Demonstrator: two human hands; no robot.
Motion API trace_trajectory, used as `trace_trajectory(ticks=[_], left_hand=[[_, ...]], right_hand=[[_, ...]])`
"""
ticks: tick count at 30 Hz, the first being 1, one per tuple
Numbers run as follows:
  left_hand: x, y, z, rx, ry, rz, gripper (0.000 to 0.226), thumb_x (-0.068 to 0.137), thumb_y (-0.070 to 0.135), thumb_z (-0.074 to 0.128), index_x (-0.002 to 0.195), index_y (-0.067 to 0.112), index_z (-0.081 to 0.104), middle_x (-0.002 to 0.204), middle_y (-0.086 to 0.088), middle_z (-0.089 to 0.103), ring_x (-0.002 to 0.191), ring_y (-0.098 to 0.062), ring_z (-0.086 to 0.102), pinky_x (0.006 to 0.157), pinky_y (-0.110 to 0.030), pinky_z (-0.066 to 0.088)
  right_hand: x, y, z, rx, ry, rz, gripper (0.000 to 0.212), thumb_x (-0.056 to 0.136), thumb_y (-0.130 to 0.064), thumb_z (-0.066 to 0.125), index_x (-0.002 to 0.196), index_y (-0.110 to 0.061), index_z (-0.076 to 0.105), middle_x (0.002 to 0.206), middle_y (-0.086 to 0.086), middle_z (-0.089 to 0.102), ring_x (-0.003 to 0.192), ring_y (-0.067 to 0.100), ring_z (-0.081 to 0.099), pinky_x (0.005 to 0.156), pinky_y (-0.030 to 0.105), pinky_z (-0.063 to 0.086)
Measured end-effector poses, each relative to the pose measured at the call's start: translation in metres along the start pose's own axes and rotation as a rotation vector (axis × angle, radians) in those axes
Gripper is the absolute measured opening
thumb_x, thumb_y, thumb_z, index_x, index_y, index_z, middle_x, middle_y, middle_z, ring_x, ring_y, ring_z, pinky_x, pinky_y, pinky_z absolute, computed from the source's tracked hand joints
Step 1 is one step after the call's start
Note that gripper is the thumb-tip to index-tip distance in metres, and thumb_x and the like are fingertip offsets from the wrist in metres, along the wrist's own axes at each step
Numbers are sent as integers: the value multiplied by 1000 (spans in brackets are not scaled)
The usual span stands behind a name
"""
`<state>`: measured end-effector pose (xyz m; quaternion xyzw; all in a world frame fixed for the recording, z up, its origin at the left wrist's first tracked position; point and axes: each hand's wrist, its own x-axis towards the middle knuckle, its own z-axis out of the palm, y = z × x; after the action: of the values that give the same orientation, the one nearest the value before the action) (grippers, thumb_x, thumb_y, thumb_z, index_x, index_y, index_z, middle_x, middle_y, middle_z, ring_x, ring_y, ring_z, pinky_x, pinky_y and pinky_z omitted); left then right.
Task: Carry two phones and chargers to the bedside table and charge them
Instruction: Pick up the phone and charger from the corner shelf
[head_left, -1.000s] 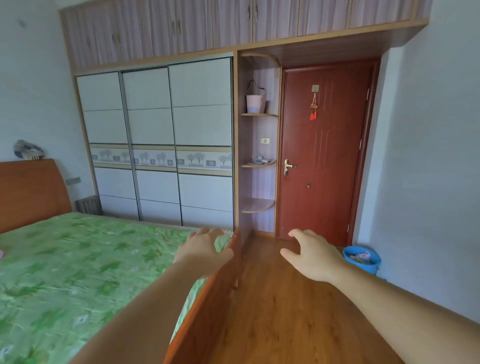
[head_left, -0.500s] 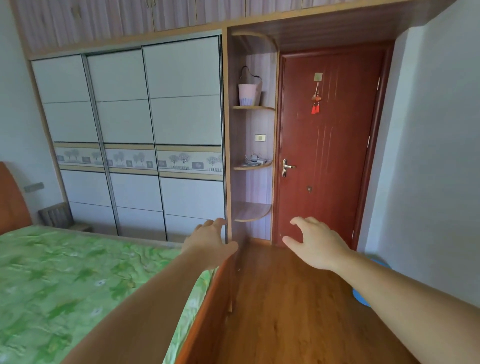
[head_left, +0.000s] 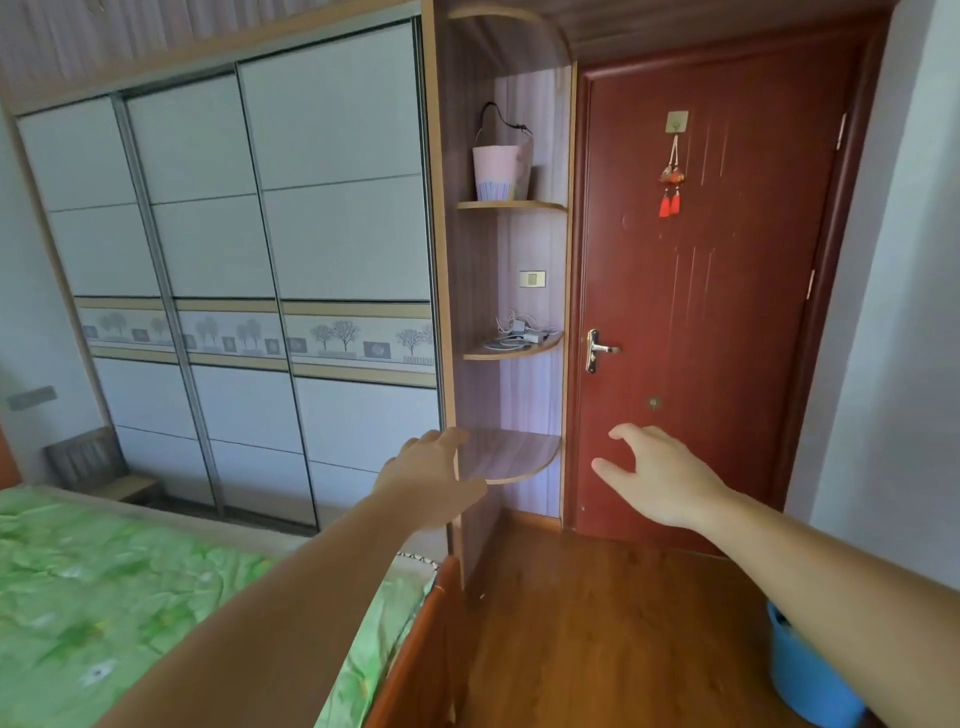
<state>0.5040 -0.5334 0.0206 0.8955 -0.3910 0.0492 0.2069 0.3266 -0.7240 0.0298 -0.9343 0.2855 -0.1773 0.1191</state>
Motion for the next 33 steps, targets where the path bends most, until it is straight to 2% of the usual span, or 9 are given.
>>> trace_trajectory(ticks=[10, 14, 18, 20, 24, 29, 33], left_hand=[[226, -10, 68, 19, -4, 44, 72, 75, 59, 46, 135, 21, 41, 128, -4, 51, 120, -27, 43, 92, -43, 44], [336, -35, 102, -9, -24, 25, 59, 82, 54, 51, 127, 16, 43, 118, -3, 51, 116, -28, 45, 88, -42, 45], [428, -53, 123, -36, -57, -8, 61, 79, 53, 54, 127, 18, 44, 116, -5, 53, 109, -28, 50, 86, -42, 49], [472, -57, 130, -49, -45, -14, 62, 79, 50, 58, 130, 19, 43, 121, -5, 54, 111, -28, 51, 87, -41, 50], [551, -60, 150, -57, -22, 7, 72, 79, 47, 59, 143, 23, 36, 142, -4, 45, 127, -28, 43, 99, -44, 44], [643, -66, 189, 38, -59, 8, 71, 80, 44, 60, 143, 26, 34, 144, -3, 43, 128, -28, 40, 99, -44, 43], [739, -65, 216, 44, -43, -49, 68, 80, 42, 62, 142, 35, 36, 139, -1, 47, 122, -25, 46, 95, -44, 46]], right_hand=[[218, 54, 62, -8, -44, -63, 59, 92, -57, 42, 143, -28, 35, 149, 1, 39, 131, 25, 43, 103, 45, 42], [322, 77, 92, -25, -57, -35, 60, 91, -59, 43, 142, -27, 36, 148, 2, 40, 130, 25, 45, 103, 46, 42], [413, 96, 108, -50, -85, -19, 60, 91, -58, 44, 143, -28, 36, 148, 2, 40, 134, 26, 38, 104, 47, 41], [456, 105, 114, -51, -71, -23, 58, 91, -57, 44, 142, -29, 36, 146, 2, 41, 132, 26, 39, 102, 46, 41], [541, 125, 134, -46, -55, -43, 58, 91, -57, 45, 141, -28, 38, 144, 1, 43, 129, 24, 43, 99, 44, 38], [640, 159, 174, 5, -104, -98, 60, 91, -57, 46, 143, -28, 36, 148, 1, 40, 133, 23, 40, 105, 46, 39], [742, 206, 210, 102, -128, -127, 60, 92, -54, 48, 143, -25, 37, 146, 3, 42, 132, 23, 42, 106, 43, 39]])
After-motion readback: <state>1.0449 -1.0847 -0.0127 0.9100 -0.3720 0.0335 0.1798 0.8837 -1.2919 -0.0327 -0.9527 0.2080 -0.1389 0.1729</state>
